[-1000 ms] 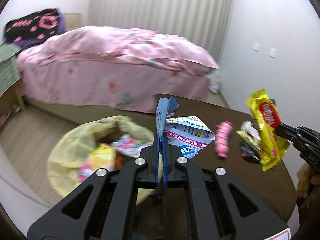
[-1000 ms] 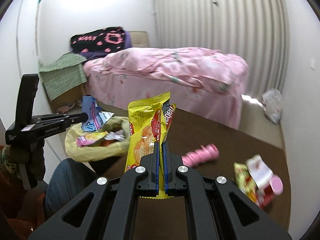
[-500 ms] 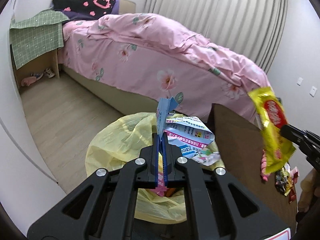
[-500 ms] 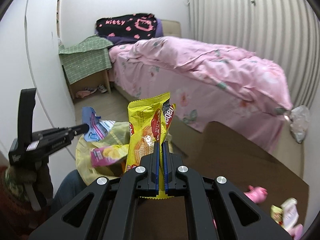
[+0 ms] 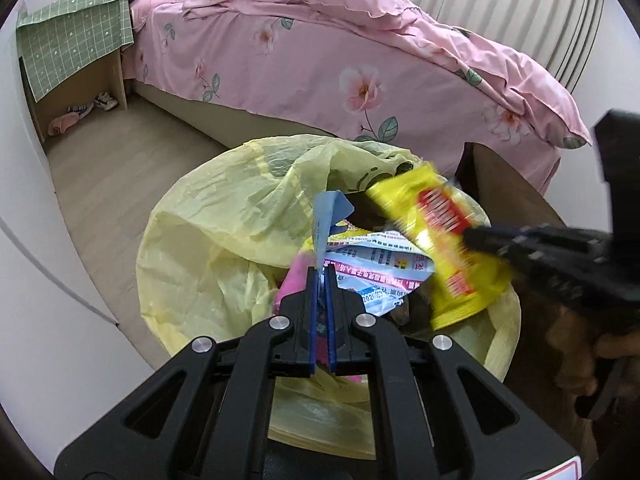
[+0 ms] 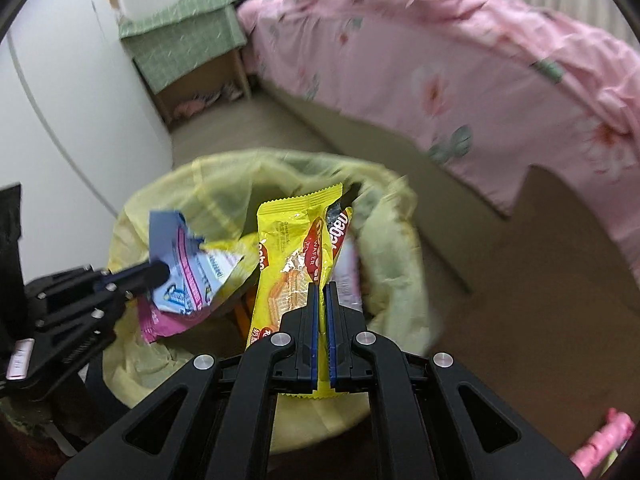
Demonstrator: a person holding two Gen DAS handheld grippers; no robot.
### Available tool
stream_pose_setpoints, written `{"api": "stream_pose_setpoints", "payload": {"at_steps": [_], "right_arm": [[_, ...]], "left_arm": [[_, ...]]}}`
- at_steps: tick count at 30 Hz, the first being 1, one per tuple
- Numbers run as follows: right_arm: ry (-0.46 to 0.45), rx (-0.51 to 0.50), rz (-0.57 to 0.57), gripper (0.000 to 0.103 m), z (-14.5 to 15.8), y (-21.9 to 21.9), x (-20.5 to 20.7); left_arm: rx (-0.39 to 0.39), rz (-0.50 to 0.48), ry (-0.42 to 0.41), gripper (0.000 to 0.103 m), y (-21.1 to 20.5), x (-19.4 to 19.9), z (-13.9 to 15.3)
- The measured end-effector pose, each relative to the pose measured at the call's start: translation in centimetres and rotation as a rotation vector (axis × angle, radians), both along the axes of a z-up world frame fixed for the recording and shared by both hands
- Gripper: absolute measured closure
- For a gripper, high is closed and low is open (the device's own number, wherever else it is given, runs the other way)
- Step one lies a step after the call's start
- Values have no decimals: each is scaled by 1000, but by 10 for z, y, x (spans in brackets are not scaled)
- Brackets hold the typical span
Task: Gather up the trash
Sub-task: 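Open both grippers to drop the items into the trash bag, then move both grippers back over the table toward the remaining wrappers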
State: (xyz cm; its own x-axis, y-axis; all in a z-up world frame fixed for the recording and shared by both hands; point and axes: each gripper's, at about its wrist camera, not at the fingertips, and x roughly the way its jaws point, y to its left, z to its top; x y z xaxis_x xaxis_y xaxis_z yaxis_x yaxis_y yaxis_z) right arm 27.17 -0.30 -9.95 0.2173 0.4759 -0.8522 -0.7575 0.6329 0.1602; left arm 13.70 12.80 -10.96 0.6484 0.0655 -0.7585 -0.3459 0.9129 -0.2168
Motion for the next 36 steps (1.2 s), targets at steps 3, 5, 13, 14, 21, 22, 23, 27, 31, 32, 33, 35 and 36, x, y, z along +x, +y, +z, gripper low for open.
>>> {"api": "stream_pose_setpoints", "payload": {"at_steps": [3,5,13,14,21,22,23,27,31,32,33,35,36], "right_arm": [[-4,-19,1,98,-5,1,0],[-16,-10,-19,98,-1,-6,1],[-30,64,-32,98,12,-23,0],[-31,70,-36,97,13,-23,0],[-74,99,-39,69,32,-37,-15],[-77,105,-39,68,34,-40,-18],[-85,113,-44,68,39,-46,-21],[-119,168,-114,68,60,-87,-36],[-159,206,-204,68,75,-140,-57],[-179,207,-237,68,79,-158,-65],[-198,205,-269,67,81,-175,-70],[-231,197,-335,65,84,-209,-82],[-244,196,-375,58,84,-231,-89]], "left_arm": [[-22,-13,7,99,-1,6,-3],[-60,-27,15,99,-2,11,-8],[-127,-4,-34,97,2,12,0],[-136,5,-45,94,4,10,3],[-76,77,-162,61,9,-4,49],[-74,79,-175,59,8,-5,55],[-71,81,-190,58,7,-8,61],[-67,77,-228,56,0,-17,81],[-53,3,-241,56,-28,-19,93],[-54,-22,-245,56,-37,-19,95],[-54,-44,-247,56,-46,-18,96],[-56,-105,-250,56,-69,-14,98],[-57,-131,-249,56,-79,-12,97]]}}
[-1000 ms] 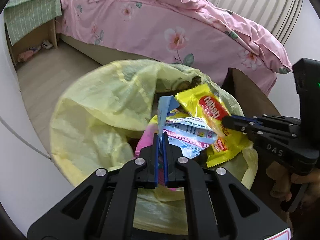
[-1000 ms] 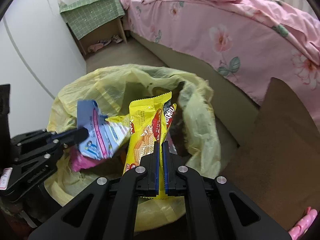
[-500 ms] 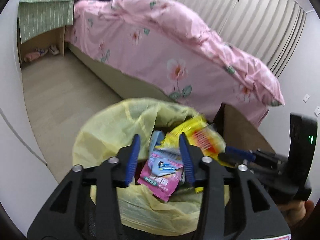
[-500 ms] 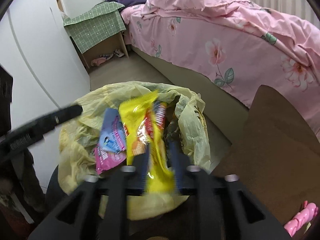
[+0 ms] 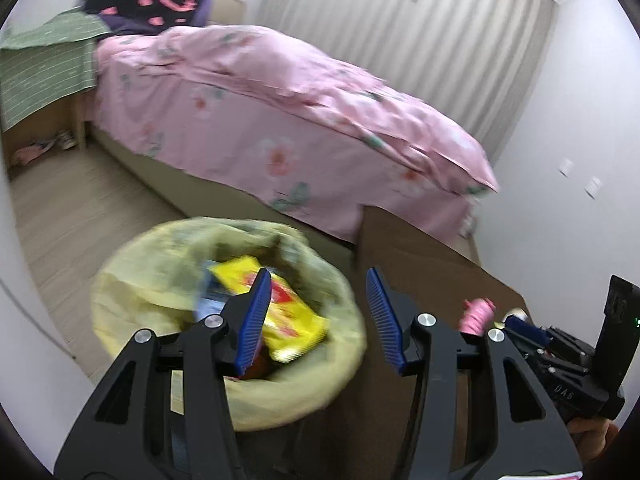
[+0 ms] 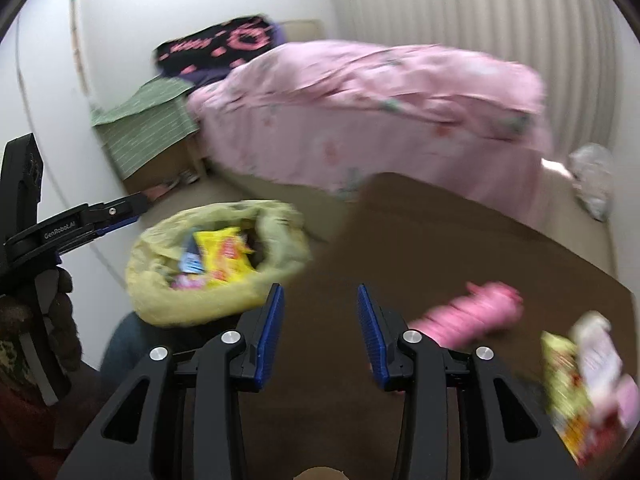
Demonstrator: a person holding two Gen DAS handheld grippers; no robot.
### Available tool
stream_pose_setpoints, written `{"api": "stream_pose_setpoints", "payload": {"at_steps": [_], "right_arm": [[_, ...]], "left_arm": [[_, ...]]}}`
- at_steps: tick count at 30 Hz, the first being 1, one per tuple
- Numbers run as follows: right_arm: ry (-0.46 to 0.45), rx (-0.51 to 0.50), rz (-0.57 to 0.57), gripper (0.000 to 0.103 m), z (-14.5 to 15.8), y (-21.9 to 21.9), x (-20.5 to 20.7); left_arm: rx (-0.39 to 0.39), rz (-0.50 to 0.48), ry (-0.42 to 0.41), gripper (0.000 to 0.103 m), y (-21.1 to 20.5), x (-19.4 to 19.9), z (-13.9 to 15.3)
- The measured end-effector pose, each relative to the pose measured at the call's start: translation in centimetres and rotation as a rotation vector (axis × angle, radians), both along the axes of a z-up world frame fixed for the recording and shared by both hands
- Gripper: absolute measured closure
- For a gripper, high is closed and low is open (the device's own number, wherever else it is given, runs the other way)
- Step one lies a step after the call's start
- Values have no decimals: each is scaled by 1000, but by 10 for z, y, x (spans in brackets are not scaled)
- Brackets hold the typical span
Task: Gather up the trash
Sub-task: 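Move both grippers back over the table toward the remaining wrappers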
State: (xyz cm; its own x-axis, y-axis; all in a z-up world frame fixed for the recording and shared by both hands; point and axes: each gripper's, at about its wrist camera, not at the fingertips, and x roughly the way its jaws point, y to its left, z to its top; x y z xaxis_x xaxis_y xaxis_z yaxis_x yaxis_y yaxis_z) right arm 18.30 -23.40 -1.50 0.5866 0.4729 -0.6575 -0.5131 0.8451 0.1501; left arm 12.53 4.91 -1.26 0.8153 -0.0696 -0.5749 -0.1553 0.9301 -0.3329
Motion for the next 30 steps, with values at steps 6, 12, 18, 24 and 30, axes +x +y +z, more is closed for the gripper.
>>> {"api": "stream_pose_setpoints", "payload": {"at_steps": [6,12,18,24,30], "right_arm": [[-3,-20,-144,45,-10,-89,-28],[-18,-114,-295,45,-23,-155,-49],[12,-87,-426,45,-46,-207,-61],[53,-88,-485,45,-67,-221,-74],[76,-40,-474,45,-75,-222,-80]], "left_arm": [[33,-270,8,56,-87,17,-11],[47,-554,61,56,-177,34,-32],[98,-702,153,56,-247,51,-58],[140,-725,218,56,-292,79,-81],[160,-704,345,60,-311,98,-101]]}}
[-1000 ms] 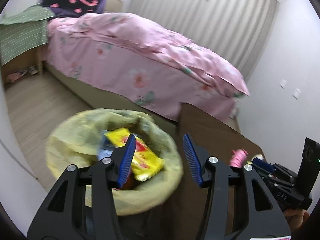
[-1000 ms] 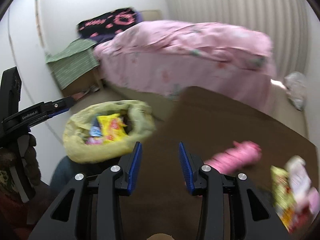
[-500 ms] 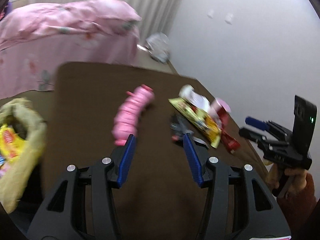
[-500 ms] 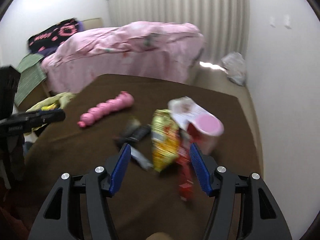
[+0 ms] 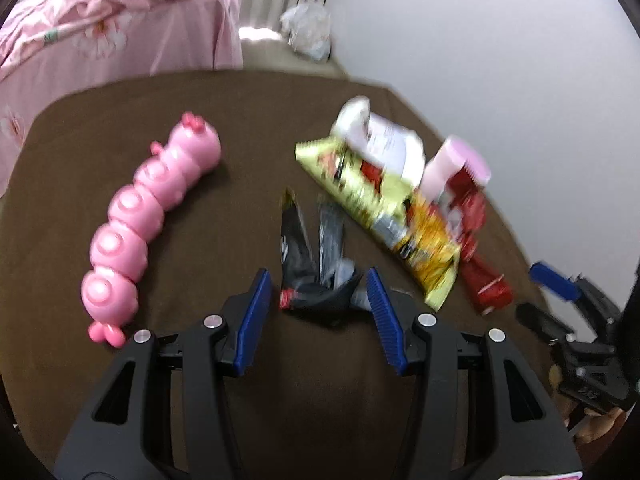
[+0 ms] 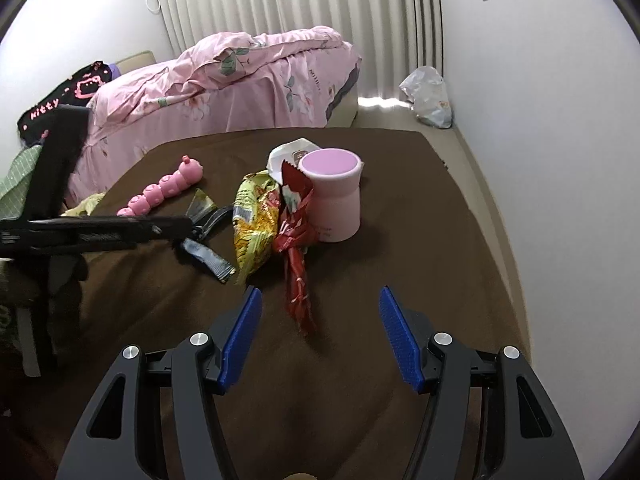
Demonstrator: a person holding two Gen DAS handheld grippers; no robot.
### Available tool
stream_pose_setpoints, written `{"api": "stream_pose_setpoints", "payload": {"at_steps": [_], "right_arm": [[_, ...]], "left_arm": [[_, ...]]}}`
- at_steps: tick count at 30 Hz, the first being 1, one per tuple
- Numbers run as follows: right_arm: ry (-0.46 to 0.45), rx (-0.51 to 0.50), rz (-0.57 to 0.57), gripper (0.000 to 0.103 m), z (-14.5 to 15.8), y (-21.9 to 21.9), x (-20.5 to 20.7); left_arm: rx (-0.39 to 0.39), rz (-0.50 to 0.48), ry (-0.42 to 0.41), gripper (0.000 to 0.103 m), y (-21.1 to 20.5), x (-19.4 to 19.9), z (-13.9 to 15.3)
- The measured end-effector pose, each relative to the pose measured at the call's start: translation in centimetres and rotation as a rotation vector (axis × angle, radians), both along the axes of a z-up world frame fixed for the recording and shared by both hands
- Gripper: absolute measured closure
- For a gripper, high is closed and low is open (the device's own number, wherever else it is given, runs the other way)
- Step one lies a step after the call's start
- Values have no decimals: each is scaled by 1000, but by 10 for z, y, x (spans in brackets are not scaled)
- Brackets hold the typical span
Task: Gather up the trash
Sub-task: 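Grasp the black wrapper with the left gripper while the right grasps the red wrapper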
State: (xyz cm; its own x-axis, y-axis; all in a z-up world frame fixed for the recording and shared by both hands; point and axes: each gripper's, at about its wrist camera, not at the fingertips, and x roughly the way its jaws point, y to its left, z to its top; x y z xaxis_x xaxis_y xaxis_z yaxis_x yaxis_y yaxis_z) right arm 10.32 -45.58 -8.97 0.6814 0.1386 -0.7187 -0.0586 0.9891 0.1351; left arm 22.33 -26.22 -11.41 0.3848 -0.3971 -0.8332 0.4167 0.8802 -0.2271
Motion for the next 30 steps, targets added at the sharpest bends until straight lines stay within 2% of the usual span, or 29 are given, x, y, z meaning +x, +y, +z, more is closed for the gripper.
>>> {"api": "stream_pose_setpoints", "payload": {"at_steps": [2,4,8,15,20,24,30], "right_arm": [[-1,-11,13,45,0,3,1],[-7,-8,28,45,0,7,3],[-20,11,32,47,4,11,12],[22,63,24,66,-4,11,50],[57,47,30,70,-18,20,63],[62,43,65,80,-20,27,61],[1,31,113,81,1,36,38]], "left_arm": [[30,-16,-30,63,1,-8,1],[16,-16,-11,67,10,-12,0],[3,19,-12,67,37,-26,7],[-4,60,-36,66,78,-56,19],[-10,91,-35,66,92,-66,20],[-20,86,-39,65,92,-69,21],[-25,62,-57,62,88,-73,25]]}}
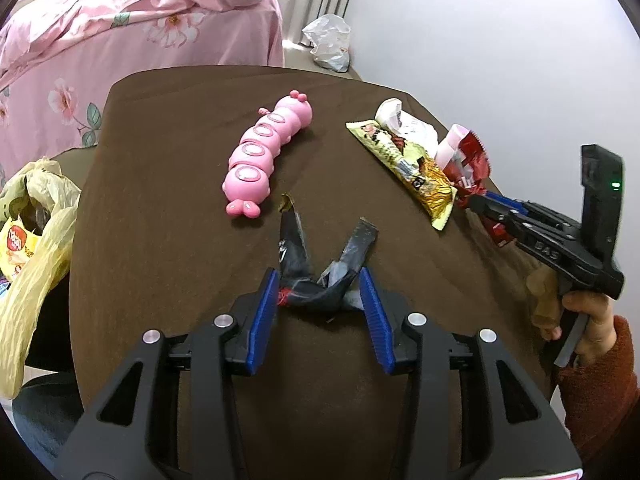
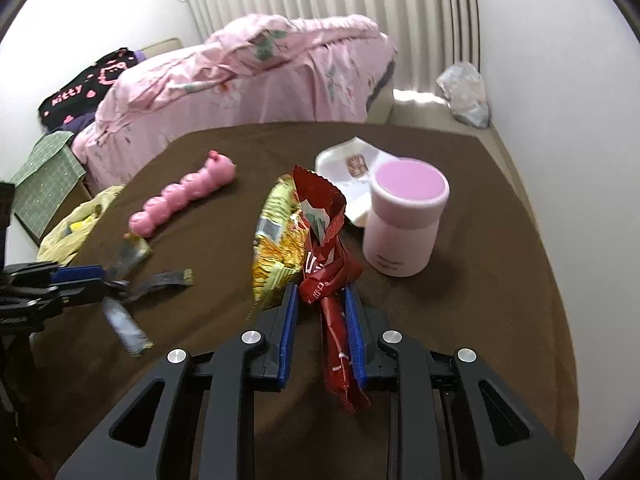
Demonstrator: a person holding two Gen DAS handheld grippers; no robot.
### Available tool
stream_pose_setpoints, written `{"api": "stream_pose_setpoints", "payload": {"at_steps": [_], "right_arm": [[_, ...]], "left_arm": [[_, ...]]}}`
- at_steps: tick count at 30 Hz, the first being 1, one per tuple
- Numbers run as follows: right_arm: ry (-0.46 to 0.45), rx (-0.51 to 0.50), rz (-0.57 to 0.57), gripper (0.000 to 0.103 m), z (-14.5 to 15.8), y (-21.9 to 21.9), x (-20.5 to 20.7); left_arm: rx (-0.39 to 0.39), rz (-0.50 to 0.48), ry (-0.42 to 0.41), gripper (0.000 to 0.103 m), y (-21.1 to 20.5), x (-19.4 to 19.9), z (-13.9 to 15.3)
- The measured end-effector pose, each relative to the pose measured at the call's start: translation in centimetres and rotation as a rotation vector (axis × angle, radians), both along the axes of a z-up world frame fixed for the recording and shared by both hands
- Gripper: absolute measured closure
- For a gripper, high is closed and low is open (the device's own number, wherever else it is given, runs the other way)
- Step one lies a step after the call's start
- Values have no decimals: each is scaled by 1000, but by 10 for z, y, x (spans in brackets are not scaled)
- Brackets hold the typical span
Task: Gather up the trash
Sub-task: 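Grasp the black wrapper with the left gripper while the right grasps the red wrapper, then carry the black and red wrappers over the yellow trash bag with both grippers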
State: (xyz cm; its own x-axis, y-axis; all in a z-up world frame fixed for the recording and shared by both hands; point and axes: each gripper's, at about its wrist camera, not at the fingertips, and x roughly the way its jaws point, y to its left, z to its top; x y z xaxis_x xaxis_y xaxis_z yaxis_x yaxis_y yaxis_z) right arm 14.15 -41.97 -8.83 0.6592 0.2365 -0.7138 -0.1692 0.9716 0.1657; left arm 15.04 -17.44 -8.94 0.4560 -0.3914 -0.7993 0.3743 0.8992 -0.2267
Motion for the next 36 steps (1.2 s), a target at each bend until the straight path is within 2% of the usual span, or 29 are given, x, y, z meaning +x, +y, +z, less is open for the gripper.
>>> {"api": "stream_pose_setpoints", "payload": {"at_steps": [5,6,11,13,15,17,19,22,26,27,28,36], "right_arm": [[-41,3,11,81,16,2,-22],[-43,10,13,80,18,1,-26],[-49,7,24,81,18,4,-37],[-53,4,25,80,18,4,-39],[-53,14,23,80,18,2,-40],[-55,18,17,80,18,0,-41],[-50,29,9,80,17,-2,-40],[-39,44,-1,80,14,-5,-40],[-25,45,1,80,9,-5,-41],[-21,47,1,80,7,-5,-40],[-19,49,0,80,7,-5,-40],[-18,48,11,80,8,2,-42]], "left_arm": [[15,-25,-11,60,-4,-5,1],[21,-29,-20,56,-6,-7,1],[82,-25,-104,50,-10,-12,5],[92,-81,-150,48,-14,-15,9],[94,-198,-193,48,-19,-20,14],[78,-312,-209,48,-22,-23,17],[99,-367,-204,48,-25,-22,14],[150,-296,-144,48,-23,-7,0],[23,-185,-28,49,1,3,-10],[20,-169,-17,58,3,4,-11],[24,-152,-15,63,6,5,-12],[41,-124,-43,66,6,-5,-7]]}}
